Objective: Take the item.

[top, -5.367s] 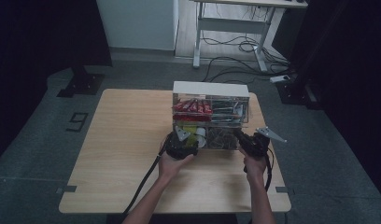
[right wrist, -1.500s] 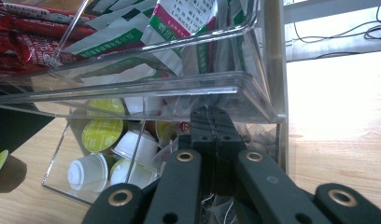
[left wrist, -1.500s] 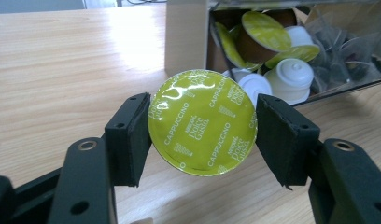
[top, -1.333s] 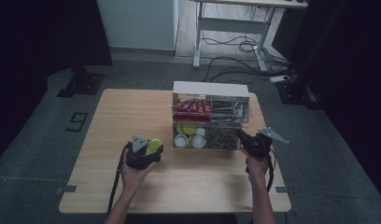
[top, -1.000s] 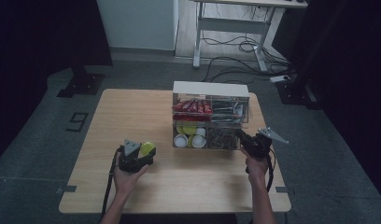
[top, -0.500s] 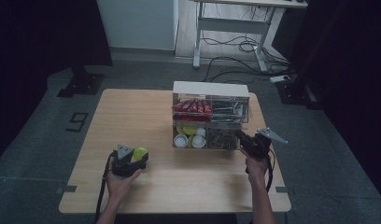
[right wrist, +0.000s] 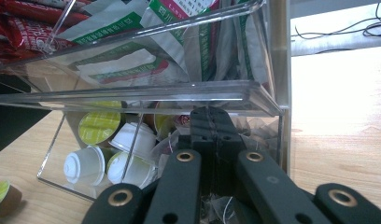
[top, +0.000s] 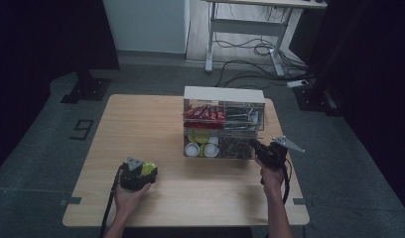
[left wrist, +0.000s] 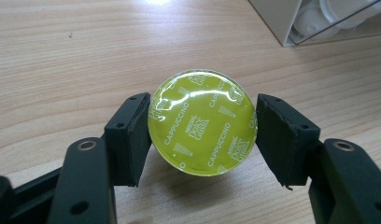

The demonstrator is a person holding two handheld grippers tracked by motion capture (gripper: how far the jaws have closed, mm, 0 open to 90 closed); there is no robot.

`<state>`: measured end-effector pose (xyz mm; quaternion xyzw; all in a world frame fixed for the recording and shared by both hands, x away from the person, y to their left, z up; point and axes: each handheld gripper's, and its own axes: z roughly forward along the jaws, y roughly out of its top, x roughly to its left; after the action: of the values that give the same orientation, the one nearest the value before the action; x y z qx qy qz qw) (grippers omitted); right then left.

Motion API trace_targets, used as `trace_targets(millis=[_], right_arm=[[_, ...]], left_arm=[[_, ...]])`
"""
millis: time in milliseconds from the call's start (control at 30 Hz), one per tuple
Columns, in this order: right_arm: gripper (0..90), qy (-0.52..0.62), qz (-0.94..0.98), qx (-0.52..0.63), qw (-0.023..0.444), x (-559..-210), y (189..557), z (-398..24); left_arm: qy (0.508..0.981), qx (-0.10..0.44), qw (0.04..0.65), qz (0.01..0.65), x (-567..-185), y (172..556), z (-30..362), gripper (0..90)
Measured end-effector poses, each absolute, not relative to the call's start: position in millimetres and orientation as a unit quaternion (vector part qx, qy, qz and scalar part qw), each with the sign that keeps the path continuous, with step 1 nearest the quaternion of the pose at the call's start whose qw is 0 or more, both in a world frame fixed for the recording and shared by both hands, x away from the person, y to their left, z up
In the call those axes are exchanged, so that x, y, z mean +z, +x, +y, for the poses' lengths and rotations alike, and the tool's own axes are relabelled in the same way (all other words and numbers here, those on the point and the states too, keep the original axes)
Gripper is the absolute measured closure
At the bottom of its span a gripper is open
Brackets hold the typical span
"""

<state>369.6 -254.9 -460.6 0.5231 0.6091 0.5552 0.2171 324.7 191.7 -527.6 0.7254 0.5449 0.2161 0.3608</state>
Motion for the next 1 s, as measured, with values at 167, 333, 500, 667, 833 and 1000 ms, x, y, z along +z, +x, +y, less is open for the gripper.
trace_targets(millis=[167,333,500,667,833,1000], right_arm=[[88.7,0.523,0.610,0.555,0.217,-460.5,369.4,-255.5],[88.7,0.524,0.609,0.555,0.217,-460.1,369.1,-256.2],[88.7,0.523,0.608,0.556,0.217,-459.9,368.8,-256.9],[88.7,0.523,0.608,0.556,0.217,-459.8,368.6,-258.3],[88.7,0.521,0.610,0.556,0.219,-459.3,367.7,-256.7],[88.7,0.517,0.613,0.555,0.219,-458.9,367.0,-254.2]], left_arm=[[0.727,0.216,0.357,0.545,-530.2,326.1,190.3,38.1],[0.726,0.218,0.356,0.546,-531.1,325.6,190.0,37.7],[0.732,0.220,0.353,0.539,-532.6,324.9,190.4,31.6],[0.726,0.228,0.372,0.532,-525.9,318.3,193.7,26.7],[0.716,0.233,0.400,0.523,-514.3,307.6,199.0,26.4],[0.708,0.233,0.417,0.520,-504.5,300.3,204.8,26.9]])
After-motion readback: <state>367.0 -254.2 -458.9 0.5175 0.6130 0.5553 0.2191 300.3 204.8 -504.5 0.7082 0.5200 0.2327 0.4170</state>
